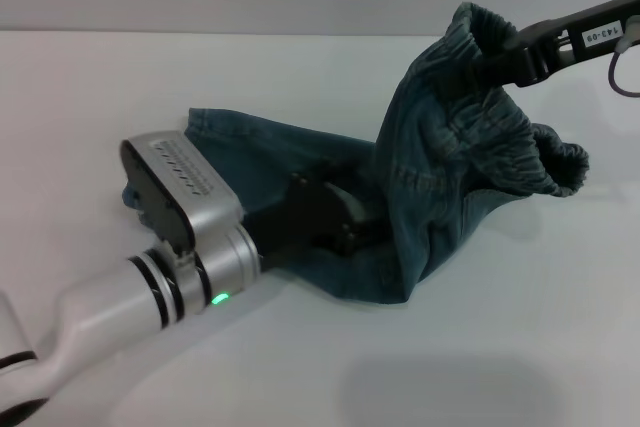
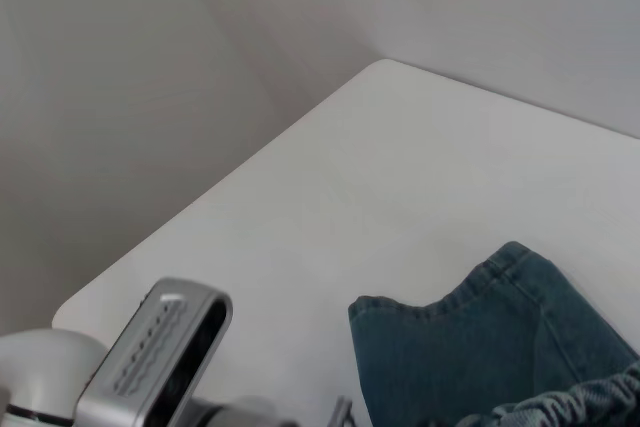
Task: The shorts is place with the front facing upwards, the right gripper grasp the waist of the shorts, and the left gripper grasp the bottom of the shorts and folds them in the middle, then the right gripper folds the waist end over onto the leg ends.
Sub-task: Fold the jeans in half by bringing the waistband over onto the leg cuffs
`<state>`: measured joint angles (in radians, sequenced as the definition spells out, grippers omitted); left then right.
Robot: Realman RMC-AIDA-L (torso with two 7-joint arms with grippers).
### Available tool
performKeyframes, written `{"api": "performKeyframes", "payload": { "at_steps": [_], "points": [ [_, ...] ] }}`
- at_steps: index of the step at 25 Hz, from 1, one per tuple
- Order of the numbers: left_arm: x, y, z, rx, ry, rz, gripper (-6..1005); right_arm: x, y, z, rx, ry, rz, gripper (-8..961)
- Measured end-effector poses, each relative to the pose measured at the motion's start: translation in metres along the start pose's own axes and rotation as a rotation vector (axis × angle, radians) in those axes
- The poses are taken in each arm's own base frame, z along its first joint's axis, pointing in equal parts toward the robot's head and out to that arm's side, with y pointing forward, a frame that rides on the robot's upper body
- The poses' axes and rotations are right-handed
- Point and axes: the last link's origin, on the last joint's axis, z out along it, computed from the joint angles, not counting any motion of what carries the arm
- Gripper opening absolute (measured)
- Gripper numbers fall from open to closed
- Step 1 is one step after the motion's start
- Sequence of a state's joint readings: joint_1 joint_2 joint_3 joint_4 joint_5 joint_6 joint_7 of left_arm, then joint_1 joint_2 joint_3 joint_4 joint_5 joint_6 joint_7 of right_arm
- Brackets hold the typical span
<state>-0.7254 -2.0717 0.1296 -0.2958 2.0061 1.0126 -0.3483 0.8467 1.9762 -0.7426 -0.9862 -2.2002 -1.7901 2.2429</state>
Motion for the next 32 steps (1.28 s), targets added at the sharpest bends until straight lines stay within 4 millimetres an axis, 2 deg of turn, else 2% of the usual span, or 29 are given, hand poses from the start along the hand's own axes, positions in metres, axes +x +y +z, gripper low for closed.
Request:
{"api": "performKeyframes", "payload": {
  "at_steps": [7,16,24,32],
  "points": [
    [-0.007,-0.045,-0.019,0.188,-0.031,0.032,842,0.004,0.0,-0.001,-0.007,0.005,-0.003,51],
    [-0.004,-0.078,-0.043,0.426,0.026,0.051,842,0.005,0.003,0.008,-0.037,0.035,-0.04,50],
    [-0.009,-0.082,-0.061,0.51,0.07,0.023,842,0.002,0.006,0.022,-0.077,0.044,-0.139,51],
    [-0.017,-0.073,-0.065,0.511,0.068,-0.01,842,-0.002,0.006,0.043,-0.096,0.008,-0.285,50]
  ]
}}
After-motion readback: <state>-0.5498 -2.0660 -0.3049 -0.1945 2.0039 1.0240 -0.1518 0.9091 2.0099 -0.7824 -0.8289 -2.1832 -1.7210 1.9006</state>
